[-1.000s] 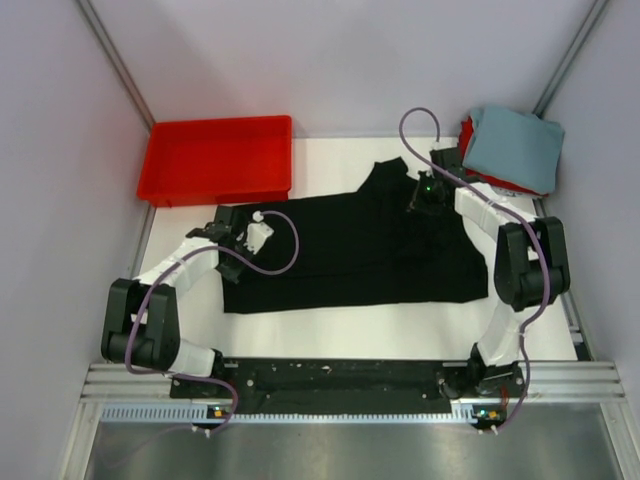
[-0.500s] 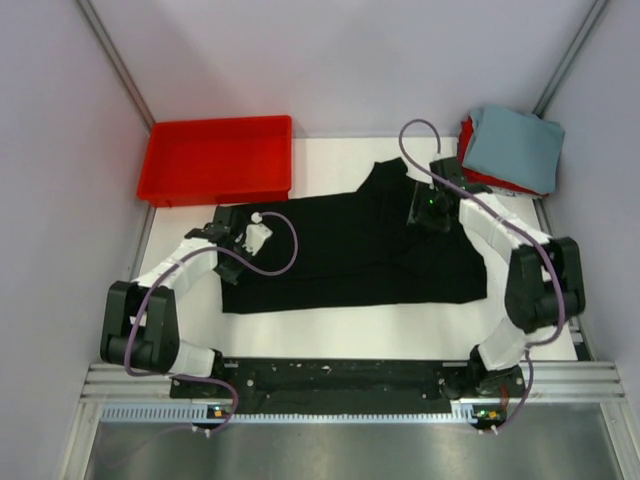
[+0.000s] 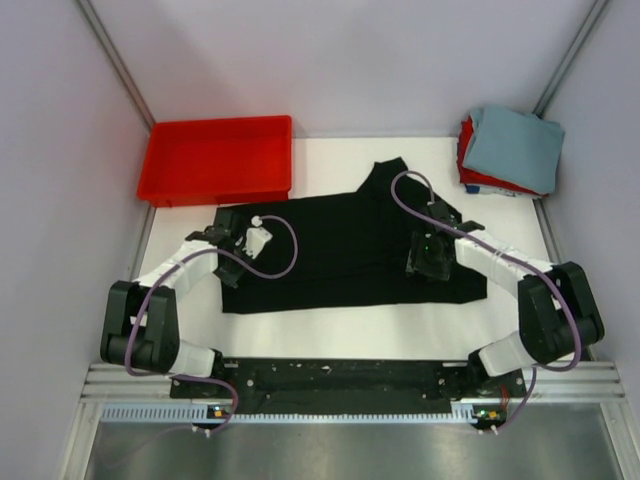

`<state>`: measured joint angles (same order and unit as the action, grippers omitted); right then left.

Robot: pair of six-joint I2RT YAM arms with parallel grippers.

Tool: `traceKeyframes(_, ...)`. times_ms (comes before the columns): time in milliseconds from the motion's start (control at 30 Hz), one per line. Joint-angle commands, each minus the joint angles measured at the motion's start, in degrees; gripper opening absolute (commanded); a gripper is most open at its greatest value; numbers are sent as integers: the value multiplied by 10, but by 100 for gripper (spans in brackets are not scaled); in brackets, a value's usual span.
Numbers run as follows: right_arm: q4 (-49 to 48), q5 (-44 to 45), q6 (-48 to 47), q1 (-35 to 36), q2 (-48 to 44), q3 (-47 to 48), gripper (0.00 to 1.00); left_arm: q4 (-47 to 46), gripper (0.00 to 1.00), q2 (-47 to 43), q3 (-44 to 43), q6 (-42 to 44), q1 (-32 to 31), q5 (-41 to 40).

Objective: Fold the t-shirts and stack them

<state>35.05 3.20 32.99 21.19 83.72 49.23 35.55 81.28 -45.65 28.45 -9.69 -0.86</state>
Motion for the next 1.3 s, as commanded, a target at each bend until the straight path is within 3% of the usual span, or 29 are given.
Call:
traceKeyframes(0, -40, 33, 22, 0, 16, 10, 51, -13, 0, -9, 9, 0, 4, 2)
traceKeyframes(133, -50, 55, 12, 0, 28, 12, 31, -14, 0, -15, 12, 2, 4, 1)
traceKeyframes(233, -48, 63, -10, 0, 31, 24, 26, -16, 0, -15, 17, 6, 4, -5)
traceKeyframes(433, -45, 71, -35, -1, 41, 39, 0, -14, 0, -15, 19, 9, 4, -12)
traceKeyframes(467, -45, 73, -40, -1, 44, 42, 0, -13, 0, -17, 17, 9, 4, -12)
traceKeyframes(867, -54, 50, -127, 0, 71, 144, 0, 0, 0, -32, -3, 5, 4, -4)
traceKeyframes(967, -10, 46, -132, 1, 77, 169, 0, 5, 0, -23, -8, -1, 4, -1)
traceKeyframes(1000, -2, 47, -138, 3, 68, 164, 3, 2, 0, -24, -3, -1, 4, 0)
traceKeyframes(1100, 8, 48, -185, 15, 39, 136, 27, -7, 0, -26, 4, -1, 4, 1)
traceKeyframes(1267, -10, 36, -372, 16, -7, 125, 40, -7, 0, -15, -2, 1, 4, 6)
